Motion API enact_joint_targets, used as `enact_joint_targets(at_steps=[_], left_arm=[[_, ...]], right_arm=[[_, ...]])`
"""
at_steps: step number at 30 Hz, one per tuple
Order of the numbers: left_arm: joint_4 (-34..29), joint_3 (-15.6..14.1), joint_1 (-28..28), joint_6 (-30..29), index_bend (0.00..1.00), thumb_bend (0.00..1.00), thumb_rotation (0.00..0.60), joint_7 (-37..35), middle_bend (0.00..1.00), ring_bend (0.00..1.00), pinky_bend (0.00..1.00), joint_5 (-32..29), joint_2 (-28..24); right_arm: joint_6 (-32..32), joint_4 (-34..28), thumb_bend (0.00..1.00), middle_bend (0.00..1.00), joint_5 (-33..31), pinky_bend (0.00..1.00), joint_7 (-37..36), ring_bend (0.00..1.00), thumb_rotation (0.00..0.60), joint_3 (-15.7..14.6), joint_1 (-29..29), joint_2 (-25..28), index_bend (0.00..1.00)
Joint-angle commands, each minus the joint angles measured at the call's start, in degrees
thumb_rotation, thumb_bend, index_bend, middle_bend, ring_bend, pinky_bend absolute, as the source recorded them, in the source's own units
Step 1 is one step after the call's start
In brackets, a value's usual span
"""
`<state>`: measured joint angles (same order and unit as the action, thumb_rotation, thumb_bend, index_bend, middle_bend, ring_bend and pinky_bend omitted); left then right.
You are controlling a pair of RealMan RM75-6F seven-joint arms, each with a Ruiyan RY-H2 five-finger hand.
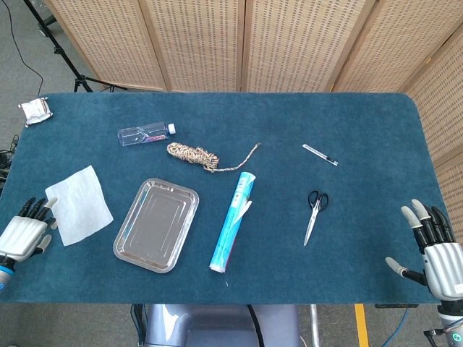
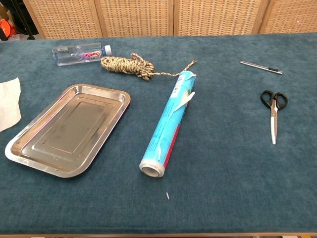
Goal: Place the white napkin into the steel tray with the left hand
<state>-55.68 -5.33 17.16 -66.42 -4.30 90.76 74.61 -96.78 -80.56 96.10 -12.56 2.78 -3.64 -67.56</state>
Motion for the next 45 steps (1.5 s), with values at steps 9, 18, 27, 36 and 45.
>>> enact_joint_targets(at_steps=[9,18,27,36,45], left_arm=[[2.5,0.0,0.2,-0.5,0.45,0.32,0.531,0.0,0.0,0.0,0.0,0.2,1.8],[4.1,0.1,0.2,-0.8,0.45,0.27,0.535,1.4,0.0,0.0,0.0,0.3,2.8],[7.1,0.5,0.6,-0.7,0.45,0.28,0.547,3.3,0.0,0.0,0.0,0.2,5.4],[9.1,0.8,0.8,-1.3,0.45,0.28,0.553,3.2,0.0,0.0,0.0,0.2,7.1],[9.8,0.8,1.1,-0.9,0.45,0.29,0.557,3.3,0.0,0.0,0.0,0.0,8.1]], right_arm=[[-0.6,0.2,0.0,0.0,0.1,0.0,-0.4,0.0,0.6,0.2,0.1,-0.2,0.0],[-0.9,0.4,0.0,0.0,0.1,0.0,-0.6,0.0,0.6,0.3,0.1,-0.4,0.0],[-1.1,0.4,0.0,0.0,-0.2,0.0,-1.1,0.0,0.6,0.5,0.2,-0.3,0.0],[-1.1,0.4,0.0,0.0,-0.1,0.0,-1.0,0.0,0.6,0.5,0.2,-0.3,0.0],[-1.3,0.4,0.0,0.0,-0.1,0.0,-1.2,0.0,0.6,0.5,0.3,-0.3,0.0]])
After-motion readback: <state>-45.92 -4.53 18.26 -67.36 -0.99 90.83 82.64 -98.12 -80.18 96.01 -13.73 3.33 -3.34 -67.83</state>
